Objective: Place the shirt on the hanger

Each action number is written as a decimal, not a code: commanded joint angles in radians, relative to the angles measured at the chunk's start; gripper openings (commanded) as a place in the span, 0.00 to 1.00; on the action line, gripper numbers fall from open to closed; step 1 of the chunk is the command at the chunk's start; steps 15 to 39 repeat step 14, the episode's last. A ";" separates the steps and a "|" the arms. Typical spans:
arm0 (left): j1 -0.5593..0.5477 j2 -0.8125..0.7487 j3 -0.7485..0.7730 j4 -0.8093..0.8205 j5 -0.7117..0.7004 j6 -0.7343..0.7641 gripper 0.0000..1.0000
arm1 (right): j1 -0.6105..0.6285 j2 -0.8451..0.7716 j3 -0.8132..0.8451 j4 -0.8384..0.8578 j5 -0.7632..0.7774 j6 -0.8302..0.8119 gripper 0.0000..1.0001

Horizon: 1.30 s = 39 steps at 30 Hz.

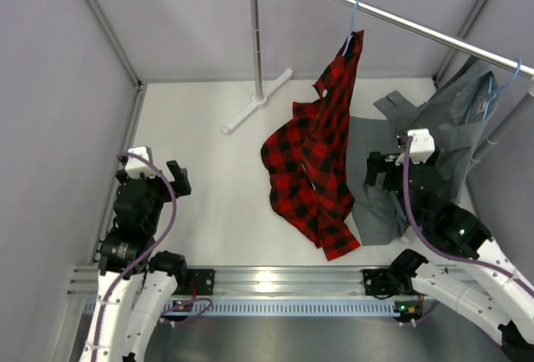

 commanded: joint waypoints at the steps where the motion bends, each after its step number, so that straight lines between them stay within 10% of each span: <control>1: -0.006 0.000 -0.009 0.069 0.020 0.001 0.98 | 0.011 -0.008 -0.006 0.066 0.023 0.011 0.99; 39: -0.008 0.000 -0.008 0.070 0.023 0.002 0.98 | 0.011 -0.005 -0.009 0.063 0.038 0.020 0.99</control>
